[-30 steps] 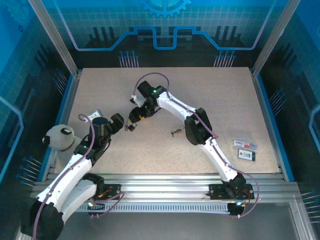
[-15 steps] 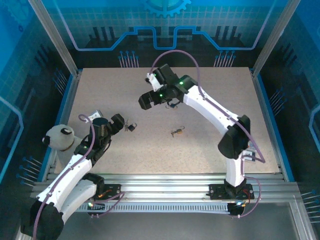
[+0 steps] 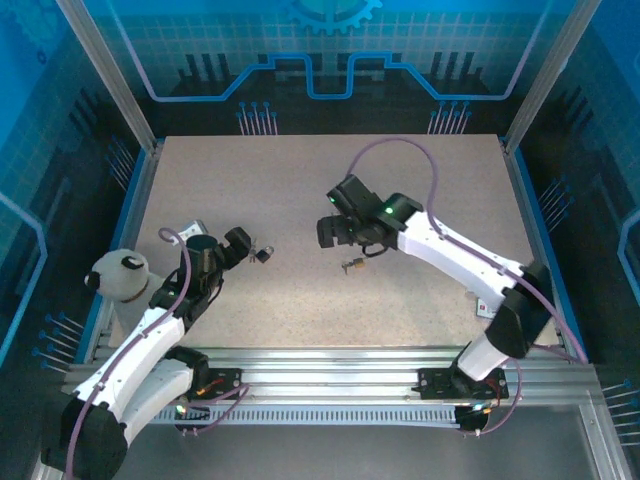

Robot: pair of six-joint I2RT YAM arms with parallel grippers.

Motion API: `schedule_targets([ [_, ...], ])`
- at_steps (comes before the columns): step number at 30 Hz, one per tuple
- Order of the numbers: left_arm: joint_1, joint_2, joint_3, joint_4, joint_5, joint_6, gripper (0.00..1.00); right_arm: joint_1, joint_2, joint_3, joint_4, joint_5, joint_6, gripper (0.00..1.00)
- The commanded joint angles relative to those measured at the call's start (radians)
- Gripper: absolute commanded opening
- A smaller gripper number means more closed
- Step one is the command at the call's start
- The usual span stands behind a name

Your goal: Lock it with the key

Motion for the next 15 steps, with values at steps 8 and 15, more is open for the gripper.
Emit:
schedule_targets([
  [8, -0.010, 0.000, -0.016, 0.032, 0.017, -0.011, 0.99, 0.038, -0.136, -0.317, 0.184, 0.069, 0.366, 1.00],
  [15, -0.010, 0.007, -0.015, 0.031, 0.018, -0.012, 0.99, 0.069, 0.032, -0.219, 0.058, 0.049, 0.536, 1.00],
])
